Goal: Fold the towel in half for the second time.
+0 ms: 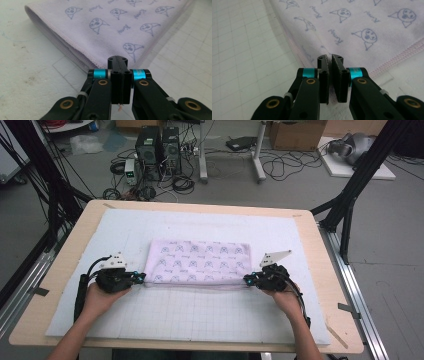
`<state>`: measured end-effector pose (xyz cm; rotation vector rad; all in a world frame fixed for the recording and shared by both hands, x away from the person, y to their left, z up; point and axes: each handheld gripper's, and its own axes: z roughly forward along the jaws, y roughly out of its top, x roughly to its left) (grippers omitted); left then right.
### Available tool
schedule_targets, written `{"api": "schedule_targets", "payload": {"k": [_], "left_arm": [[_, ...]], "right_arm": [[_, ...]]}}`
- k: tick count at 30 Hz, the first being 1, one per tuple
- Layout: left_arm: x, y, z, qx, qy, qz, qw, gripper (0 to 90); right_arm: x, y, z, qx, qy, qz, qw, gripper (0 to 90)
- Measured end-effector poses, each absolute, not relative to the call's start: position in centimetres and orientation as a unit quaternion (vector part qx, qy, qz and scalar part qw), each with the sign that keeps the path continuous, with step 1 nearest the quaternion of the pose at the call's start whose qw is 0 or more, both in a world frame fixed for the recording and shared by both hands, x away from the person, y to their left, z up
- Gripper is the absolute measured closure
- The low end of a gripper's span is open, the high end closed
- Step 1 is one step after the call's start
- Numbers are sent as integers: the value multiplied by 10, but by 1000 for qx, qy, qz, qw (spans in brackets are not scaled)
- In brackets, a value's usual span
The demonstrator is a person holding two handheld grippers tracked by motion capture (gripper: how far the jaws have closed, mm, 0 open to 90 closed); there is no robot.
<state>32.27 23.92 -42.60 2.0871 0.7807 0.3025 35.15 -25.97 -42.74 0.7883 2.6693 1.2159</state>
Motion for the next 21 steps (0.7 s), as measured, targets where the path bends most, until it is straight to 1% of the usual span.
{"api": "schedule_targets", "payload": {"k": [1, 3, 5, 7, 8, 9, 10, 11, 15, 16, 18, 20, 21], "left_arm": [[322, 239, -426, 838, 313, 121, 431, 896], [322, 238, -426, 835, 313, 119, 437, 889], [322, 237, -425, 834, 313, 123, 437, 845], [321, 238, -424, 832, 313, 125, 441, 797], [320, 238, -423, 829, 317, 127, 444, 774], [320, 239, -422, 828, 318, 130, 444, 746], [319, 240, -421, 826, 319, 131, 446, 738], [318, 241, -421, 824, 321, 133, 447, 724], [313, 244, -420, 815, 334, 139, 453, 635], [313, 244, -420, 815, 334, 138, 453, 611], [310, 244, -419, 814, 333, 142, 454, 587], [308, 244, -419, 813, 333, 144, 455, 560], [306, 245, -418, 812, 335, 147, 455, 536]], "right_arm": [[352, -260, -427, 260, 877, 401, 53, 840], [350, -259, -426, 263, 874, 406, 54, 802], [349, -258, -424, 262, 870, 413, 57, 740], [347, -258, -422, 268, 863, 423, 57, 698], [347, -259, -421, 272, 861, 426, 58, 656], [346, -260, -420, 277, 858, 428, 62, 640], [346, -260, -420, 277, 856, 433, 61, 628], [345, -261, -419, 279, 853, 436, 61, 593], [341, -260, -417, 291, 845, 444, 64, 487], [340, -259, -417, 293, 844, 446, 64, 478], [339, -258, -416, 297, 842, 444, 70, 423], [337, -257, -416, 300, 842, 442, 74, 393], [337, -256, -416, 301, 843, 439, 81, 355]]}}
